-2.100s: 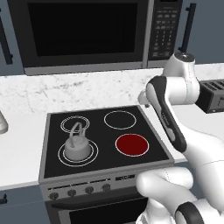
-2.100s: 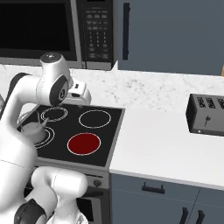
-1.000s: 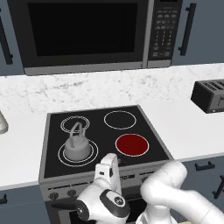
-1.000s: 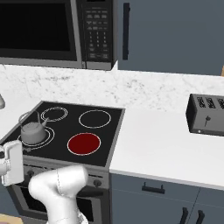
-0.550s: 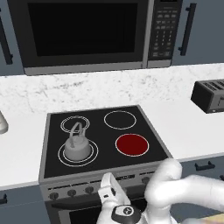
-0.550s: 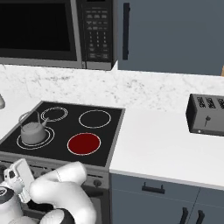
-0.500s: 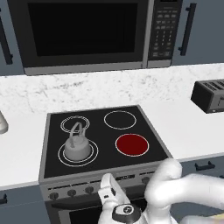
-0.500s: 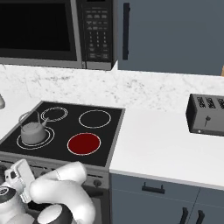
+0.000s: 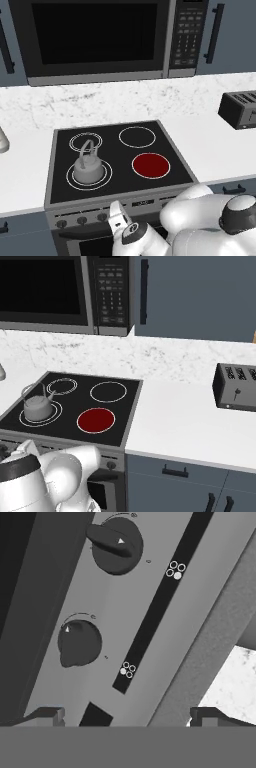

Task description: Turn off the front right burner of the stove.

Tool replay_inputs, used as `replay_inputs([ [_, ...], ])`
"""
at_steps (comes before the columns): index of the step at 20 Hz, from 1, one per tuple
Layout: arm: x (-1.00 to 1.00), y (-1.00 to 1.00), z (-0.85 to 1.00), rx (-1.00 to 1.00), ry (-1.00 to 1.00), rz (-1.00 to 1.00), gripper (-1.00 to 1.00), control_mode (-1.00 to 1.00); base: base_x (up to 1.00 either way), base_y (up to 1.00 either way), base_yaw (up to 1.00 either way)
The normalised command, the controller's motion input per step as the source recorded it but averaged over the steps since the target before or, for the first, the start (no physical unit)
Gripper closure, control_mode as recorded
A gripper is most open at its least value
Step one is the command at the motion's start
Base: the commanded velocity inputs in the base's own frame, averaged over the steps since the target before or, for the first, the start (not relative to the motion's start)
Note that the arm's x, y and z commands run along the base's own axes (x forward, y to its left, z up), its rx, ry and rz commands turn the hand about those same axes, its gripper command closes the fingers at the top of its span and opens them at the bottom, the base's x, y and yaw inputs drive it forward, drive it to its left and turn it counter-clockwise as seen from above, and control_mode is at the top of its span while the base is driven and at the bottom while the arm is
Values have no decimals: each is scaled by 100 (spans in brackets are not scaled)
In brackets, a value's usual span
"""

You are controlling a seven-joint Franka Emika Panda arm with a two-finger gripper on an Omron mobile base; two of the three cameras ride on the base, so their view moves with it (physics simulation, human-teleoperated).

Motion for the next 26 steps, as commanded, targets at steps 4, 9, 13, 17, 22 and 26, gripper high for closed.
replay_inputs([
  [4, -6, 18, -29, 10, -2, 0, -100, -100, 0, 0, 0],
  [9, 0, 0, -14, 0, 0, 0, -100, -100, 0, 0, 0],
  [13, 6, -5, -7, 0, -5, 0, -100, -100, 0, 0, 0],
  [17, 0, -43, -16, 0, -12, 0, -100, -100, 0, 0, 0],
  [22, 15, -5, -1, 0, -7, 0, -100, -100, 0, 0, 0],
  [26, 28, 6, 0, 0, 0, 0, -100, -100, 0, 0, 0],
])
